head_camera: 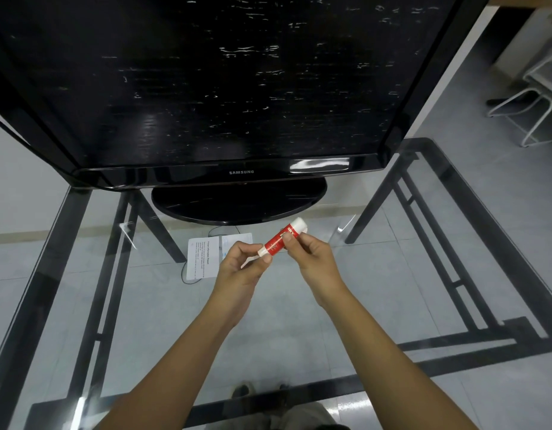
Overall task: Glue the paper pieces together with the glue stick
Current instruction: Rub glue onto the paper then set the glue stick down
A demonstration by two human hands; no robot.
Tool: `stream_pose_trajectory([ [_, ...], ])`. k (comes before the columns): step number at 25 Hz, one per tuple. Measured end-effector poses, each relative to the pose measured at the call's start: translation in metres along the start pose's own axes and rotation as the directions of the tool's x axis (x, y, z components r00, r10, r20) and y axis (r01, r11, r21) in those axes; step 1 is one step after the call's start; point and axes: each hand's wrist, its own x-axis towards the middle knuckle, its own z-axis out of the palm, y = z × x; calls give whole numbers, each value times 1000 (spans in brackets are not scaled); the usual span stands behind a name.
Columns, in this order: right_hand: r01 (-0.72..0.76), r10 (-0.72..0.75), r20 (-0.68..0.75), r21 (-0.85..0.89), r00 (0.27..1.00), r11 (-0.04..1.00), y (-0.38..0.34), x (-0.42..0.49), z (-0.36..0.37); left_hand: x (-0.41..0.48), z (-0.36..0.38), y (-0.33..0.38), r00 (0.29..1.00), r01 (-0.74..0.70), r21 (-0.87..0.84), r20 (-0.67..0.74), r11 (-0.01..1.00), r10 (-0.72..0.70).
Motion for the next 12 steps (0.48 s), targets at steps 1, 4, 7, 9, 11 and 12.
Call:
stream_pose_trajectory([
  [1,-4,4,9,7,1000,1000,1,-1,0,0,0,-1,1000,-4,43,-21,999,5],
  [4,-13,13,31,20,999,1000,2,-3,1,2,-2,0,996,85,-64,-9,994,-85],
  [7,-12,12,28,8,1000,1000,0,-3,2,5,-4,4,987,162,-112,7,980,-162],
  [9,-12,12,15,2,1000,1000,-2,-2,3,5,-4,3,994,112,-81,18,990,-111],
  [11,-9,9,17,-4,1000,1000,-3,-2,4,3,-4,2,999,42,-71,18,997,-40],
  [12,-10,10,18,-9,1000,1000,-4,-1,4,3,-4,1,1000,12,-52,10,999,-11],
])
